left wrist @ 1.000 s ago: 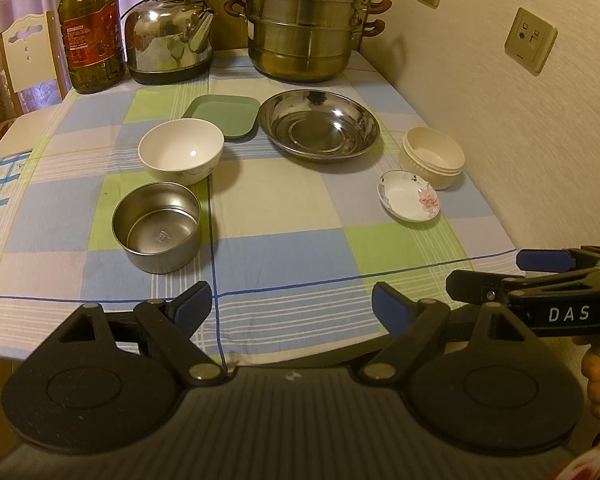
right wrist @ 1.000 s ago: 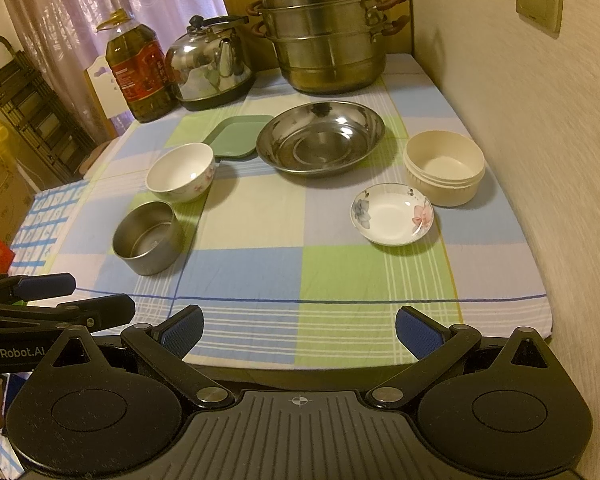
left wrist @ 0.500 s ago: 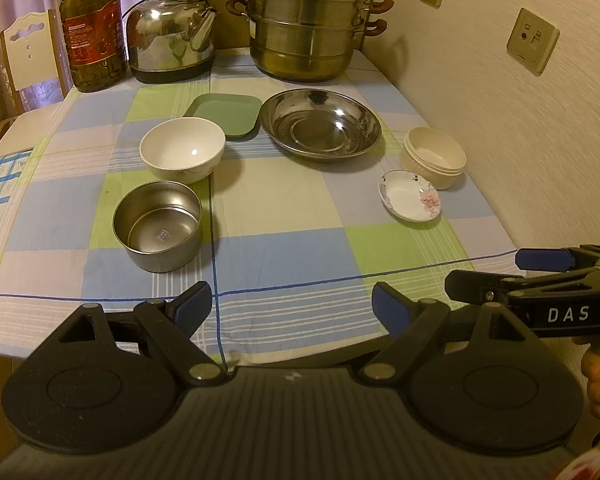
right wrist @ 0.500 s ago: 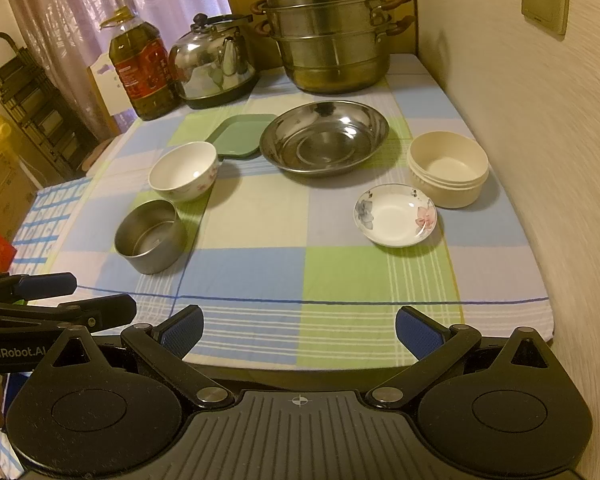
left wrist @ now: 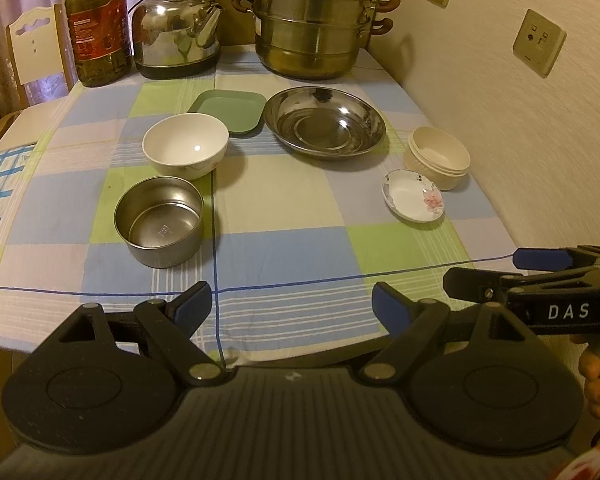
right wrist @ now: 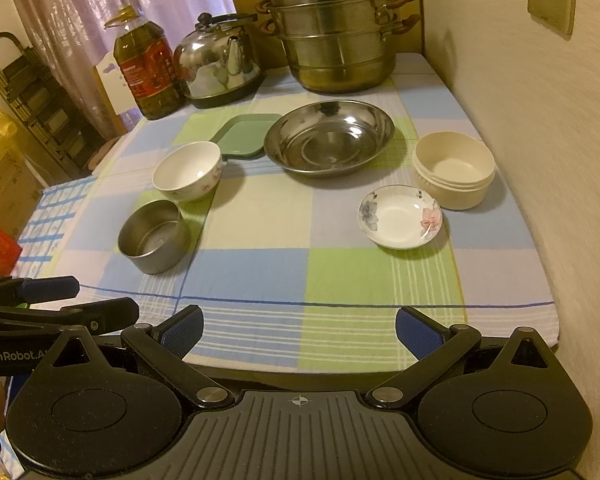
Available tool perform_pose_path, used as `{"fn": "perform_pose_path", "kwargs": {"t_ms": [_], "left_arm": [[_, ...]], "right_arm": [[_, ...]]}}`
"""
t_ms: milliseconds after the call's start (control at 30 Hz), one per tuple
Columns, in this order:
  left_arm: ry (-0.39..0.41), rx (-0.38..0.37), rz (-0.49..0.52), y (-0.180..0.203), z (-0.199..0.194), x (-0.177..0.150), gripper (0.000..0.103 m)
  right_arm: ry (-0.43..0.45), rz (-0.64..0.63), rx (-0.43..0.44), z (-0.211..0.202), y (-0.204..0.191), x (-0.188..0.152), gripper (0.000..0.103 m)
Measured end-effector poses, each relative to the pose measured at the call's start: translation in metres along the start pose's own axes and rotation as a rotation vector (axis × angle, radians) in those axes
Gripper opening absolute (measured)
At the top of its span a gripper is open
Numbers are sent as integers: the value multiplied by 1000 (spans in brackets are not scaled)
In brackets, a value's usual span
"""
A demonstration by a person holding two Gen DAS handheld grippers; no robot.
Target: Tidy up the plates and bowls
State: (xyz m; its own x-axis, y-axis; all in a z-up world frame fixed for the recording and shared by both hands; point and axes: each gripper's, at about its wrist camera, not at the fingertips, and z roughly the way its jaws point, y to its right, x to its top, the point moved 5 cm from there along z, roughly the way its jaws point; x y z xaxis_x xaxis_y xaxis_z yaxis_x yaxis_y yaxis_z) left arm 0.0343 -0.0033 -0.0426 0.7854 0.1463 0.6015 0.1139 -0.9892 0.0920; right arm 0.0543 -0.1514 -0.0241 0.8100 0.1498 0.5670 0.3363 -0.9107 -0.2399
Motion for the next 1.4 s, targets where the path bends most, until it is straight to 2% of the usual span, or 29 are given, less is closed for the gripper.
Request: {"fn": "perform_pose_path", "kwargs": {"t_ms": [300, 633, 733, 800, 967, 1133, 1400], "left_arm": [[21, -2, -27, -24, 8, 21, 86], [41, 33, -70, -94, 36, 73, 85], [39, 38, -68, -114, 50, 90, 82], [33, 38, -60, -127, 61, 102, 82], [21, 22, -36, -153, 90, 130, 70], [12, -4, -17, -176, 124, 160, 66], [-13, -41, 11, -199, 174, 197, 58]], "right_arm": [[17, 27, 17, 12, 2, 9, 102], [33, 133, 67, 53, -7, 43, 101], [34, 174, 77, 72, -14, 58, 90], [37, 207, 76, 85, -19, 69, 88], [70, 251, 80, 117, -37, 99, 80], [88, 349, 78, 155, -49, 127, 62], [101, 462, 45, 209, -59, 160, 42]]}}
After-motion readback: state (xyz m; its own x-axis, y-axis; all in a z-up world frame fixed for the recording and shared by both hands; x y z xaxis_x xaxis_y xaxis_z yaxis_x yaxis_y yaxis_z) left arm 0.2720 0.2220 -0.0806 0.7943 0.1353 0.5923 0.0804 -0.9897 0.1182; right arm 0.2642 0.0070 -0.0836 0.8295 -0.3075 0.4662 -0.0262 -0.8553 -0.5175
